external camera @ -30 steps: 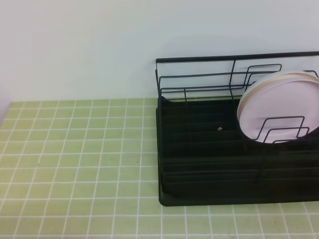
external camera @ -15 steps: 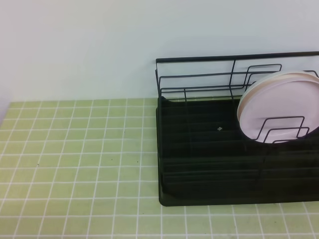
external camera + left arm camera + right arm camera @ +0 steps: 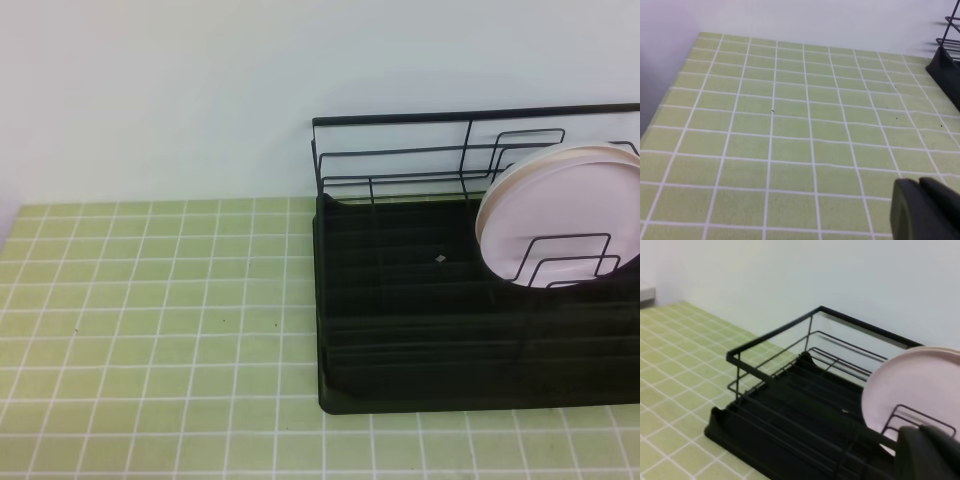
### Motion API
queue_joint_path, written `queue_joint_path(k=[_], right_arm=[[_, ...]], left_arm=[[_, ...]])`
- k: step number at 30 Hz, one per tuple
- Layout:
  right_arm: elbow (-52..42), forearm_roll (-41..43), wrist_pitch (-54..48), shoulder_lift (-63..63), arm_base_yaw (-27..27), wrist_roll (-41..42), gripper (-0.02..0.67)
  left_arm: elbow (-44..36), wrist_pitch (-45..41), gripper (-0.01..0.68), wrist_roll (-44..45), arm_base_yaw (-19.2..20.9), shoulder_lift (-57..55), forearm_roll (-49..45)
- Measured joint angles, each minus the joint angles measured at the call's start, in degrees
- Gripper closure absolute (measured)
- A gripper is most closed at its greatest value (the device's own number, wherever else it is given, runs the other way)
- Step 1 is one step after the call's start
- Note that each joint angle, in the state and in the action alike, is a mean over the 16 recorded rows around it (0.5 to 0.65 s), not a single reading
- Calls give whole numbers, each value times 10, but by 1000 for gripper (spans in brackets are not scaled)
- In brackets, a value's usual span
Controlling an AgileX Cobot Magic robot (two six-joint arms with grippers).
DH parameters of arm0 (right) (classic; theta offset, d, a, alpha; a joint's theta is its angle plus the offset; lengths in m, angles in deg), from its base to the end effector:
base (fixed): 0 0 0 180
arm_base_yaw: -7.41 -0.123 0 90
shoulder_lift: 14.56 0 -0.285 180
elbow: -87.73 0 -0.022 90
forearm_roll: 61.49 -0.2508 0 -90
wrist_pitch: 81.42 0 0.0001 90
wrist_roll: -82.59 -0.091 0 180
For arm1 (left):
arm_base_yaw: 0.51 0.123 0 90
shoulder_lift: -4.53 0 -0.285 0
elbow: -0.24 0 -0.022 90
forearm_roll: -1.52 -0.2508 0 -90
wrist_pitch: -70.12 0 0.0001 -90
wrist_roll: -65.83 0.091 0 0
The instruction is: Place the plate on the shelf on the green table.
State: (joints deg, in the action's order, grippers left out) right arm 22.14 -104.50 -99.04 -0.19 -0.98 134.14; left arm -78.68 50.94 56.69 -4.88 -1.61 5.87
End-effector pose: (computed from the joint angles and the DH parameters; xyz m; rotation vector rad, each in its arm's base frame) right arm 0.0526 0.0268 0.2543 -0.4151 1.5707 0.1484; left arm 0.0525 -0.0063 0.1746 -0.1236 1.8207 -0.2401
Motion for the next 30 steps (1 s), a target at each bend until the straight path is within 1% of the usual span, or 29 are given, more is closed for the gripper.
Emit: queue_joint_path(k=[5,11,14,18,21,23,30], right_arm=[[-51,97,80,-38,2,-103,652],[-109,270,143,-75,12,-291,652],[-126,355,133,-83,19,-378,652],[-132,451,87,-85,27,-469,652],[-132,500,50,-85,32,-520,652],[-132,519,30,-85,33,-542,652],[-132,532,2,-86,34,-561,652]], left_arm=[[-1,1,675,0,0,0,0],[-2,2,675,0,0,0,-1],[-4,2,675,0,0,0,-1],[-4,3,675,0,0,0,-1],[-4,3,675,0,0,0,-1],[-4,2,675,0,0,0,-1],[-4,3,675,0,0,0,-1]])
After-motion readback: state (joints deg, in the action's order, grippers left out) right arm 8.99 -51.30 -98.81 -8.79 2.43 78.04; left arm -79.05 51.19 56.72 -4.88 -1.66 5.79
